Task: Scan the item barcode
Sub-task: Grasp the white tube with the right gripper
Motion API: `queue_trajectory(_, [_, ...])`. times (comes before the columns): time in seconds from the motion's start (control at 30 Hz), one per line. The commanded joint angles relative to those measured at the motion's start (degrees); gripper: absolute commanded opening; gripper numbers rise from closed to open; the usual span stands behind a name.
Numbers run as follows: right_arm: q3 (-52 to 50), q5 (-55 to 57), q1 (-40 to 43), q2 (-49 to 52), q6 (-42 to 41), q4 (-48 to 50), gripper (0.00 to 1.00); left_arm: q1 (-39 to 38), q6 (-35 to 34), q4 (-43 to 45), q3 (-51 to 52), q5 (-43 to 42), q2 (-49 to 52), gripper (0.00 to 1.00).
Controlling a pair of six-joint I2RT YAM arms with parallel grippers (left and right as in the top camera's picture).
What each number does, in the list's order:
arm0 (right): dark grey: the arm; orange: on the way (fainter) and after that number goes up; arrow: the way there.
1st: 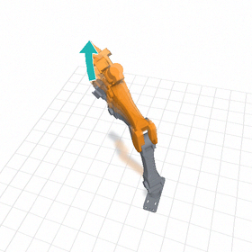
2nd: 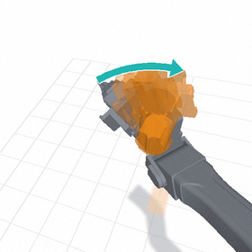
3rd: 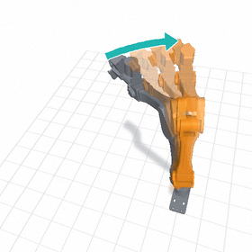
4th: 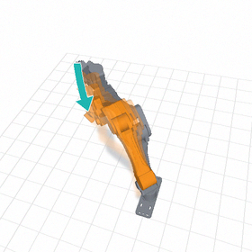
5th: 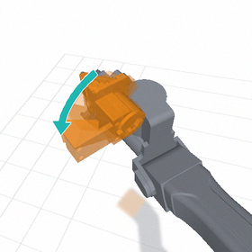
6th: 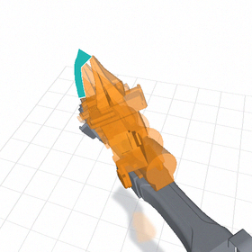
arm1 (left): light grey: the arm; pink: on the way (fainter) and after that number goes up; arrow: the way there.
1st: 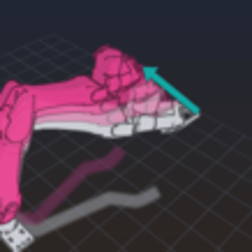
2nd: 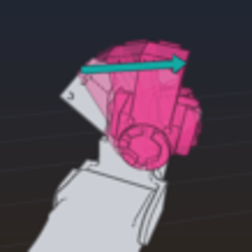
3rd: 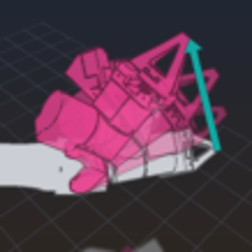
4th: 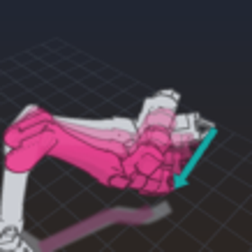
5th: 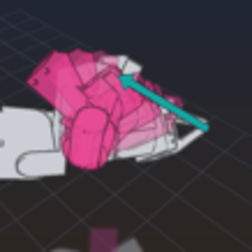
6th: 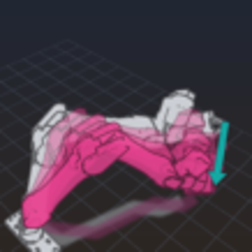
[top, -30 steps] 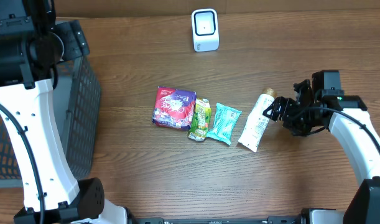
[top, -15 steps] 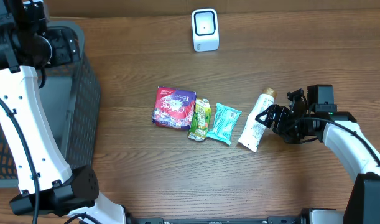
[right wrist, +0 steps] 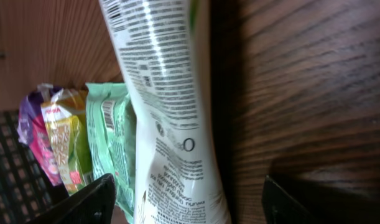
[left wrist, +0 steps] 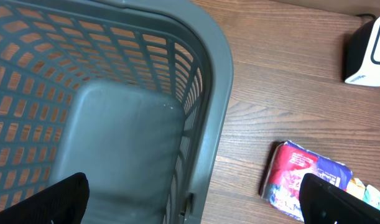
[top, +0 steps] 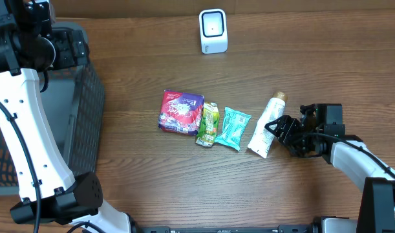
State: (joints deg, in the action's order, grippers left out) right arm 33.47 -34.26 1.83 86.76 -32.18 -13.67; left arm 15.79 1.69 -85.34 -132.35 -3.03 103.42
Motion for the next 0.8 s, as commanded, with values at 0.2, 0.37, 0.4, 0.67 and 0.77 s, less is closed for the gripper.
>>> queue_trajectory(0.2, [-0.8, 5.7, -0.3, 3.5, -8.4, 9.6, 0.67, 0.0, 0.9, 0.1, -0.1, -0.9, -0.3, 1.0])
queue_trajectory(0.37, [-0.8, 5.5, -0.3, 5.2, -7.3, 15.7, 0.55, 0.0, 0.9, 0.1, -0.1, -0.9, -0.3, 0.99])
queue_trajectory(0.4, [-0.8, 5.5, -0.3, 5.2, -5.5, 17.4, 0.53, 0.0, 0.9, 0.1, -0.1, -0.9, -0.3, 1.0])
queue_trajectory(0.67, [2.4, 6.8, -0.2, 5.2, 8.2, 20.0, 0.22, 0.0, 0.9, 0.1, -0.1, -0.9, -0.3, 1.0])
queue_trajectory(0.77, [3.5, 6.8, -0.2, 5.2, 10.0, 20.0, 0.19, 0.0, 0.9, 0.1, -0.1, -0.9, -0.3, 1.0])
